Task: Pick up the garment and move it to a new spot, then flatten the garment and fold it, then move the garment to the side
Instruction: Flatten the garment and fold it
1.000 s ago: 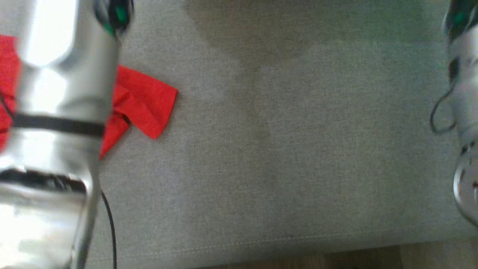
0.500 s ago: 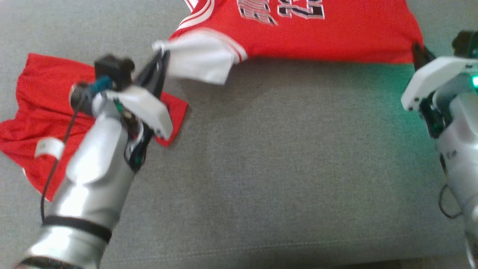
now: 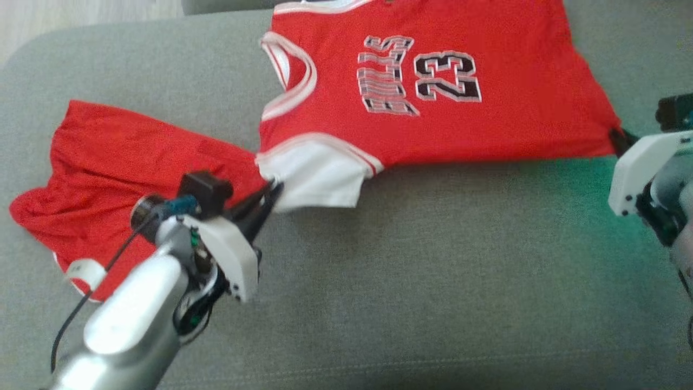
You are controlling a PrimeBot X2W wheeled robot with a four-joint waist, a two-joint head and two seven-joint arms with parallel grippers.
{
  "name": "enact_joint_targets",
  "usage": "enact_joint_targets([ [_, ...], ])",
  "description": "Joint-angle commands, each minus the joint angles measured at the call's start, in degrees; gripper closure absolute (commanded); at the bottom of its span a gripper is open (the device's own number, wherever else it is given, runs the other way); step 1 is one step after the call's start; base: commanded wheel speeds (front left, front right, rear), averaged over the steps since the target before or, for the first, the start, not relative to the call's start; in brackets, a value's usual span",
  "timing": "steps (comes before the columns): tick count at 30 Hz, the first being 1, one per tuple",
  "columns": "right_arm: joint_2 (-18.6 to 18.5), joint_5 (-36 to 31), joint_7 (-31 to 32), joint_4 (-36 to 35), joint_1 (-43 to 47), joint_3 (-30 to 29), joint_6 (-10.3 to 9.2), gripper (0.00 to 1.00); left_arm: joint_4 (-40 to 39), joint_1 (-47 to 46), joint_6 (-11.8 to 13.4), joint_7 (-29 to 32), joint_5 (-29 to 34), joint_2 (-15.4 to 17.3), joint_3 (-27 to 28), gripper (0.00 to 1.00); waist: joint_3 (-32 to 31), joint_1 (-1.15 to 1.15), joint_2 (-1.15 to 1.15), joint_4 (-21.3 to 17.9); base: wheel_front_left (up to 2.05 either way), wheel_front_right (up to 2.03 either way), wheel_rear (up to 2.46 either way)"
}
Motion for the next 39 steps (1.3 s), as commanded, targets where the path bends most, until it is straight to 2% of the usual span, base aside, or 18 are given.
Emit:
enact_joint_targets([
  [1, -1.91, 0.91, 0.54, -1.56, 0.95, 0.99, 0.21, 1.00, -2.85, -1.35, 0.08, 0.65, -0.85, 2.91, 1.62, 1.00, -0.84, 0.00, 0.00, -0.01, 0.00, 0.00, 0.00],
  [9, -5.59, 7.95, 10.25, -6.43, 5.46, 7.63, 0.21, 1.00, -16.03, 4.28, 0.07, 8.94, -8.01, 10.21, -2.70, 1.00, -4.57, 0.00, 0.00, -0.69, 0.00, 0.00, 0.00],
  [17, -9.99, 14.34, 21.40, -12.28, 8.90, 11.90, 0.21, 1.00, -26.03, 8.55, 0.07, 15.56, -12.88, 14.51, -5.31, 1.00, -6.71, 0.00, 0.00, -1.40, 0.00, 0.00, 0.00],
  [21, -12.25, 16.48, 25.37, -15.45, 9.64, 12.32, 0.21, 1.00, -29.25, 9.62, 0.53, 17.63, -14.55, 15.71, -5.47, 1.00, -6.74, 0.00, 0.00, -1.69, 0.00, 0.00, 0.00],
  [25, -13.16, 17.03, 26.49, -17.28, 9.75, 11.42, 0.21, 1.00, -30.35, 9.15, 1.52, 17.89, -13.85, 16.36, -5.02, 1.00, -5.95, 0.00, 0.00, -1.88, 0.00, 0.00, 0.00],
  [32, -12.13, 16.67, 25.60, -18.03, 8.67, 7.84, 0.21, 1.00, -29.10, 5.44, 2.83, 16.08, -10.74, 16.13, -3.30, 1.00, -4.10, 0.00, 0.00, -1.61, 0.00, 0.00, 0.00],
  [39, -10.49, 15.04, 25.81, -17.45, 6.49, 5.85, 0.21, 1.00, -26.41, 1.32, 2.46, 15.01, -8.61, 15.18, -2.94, 1.00, -2.54, 0.00, 0.00, -1.29, 0.00, 0.00, 0.00],
])
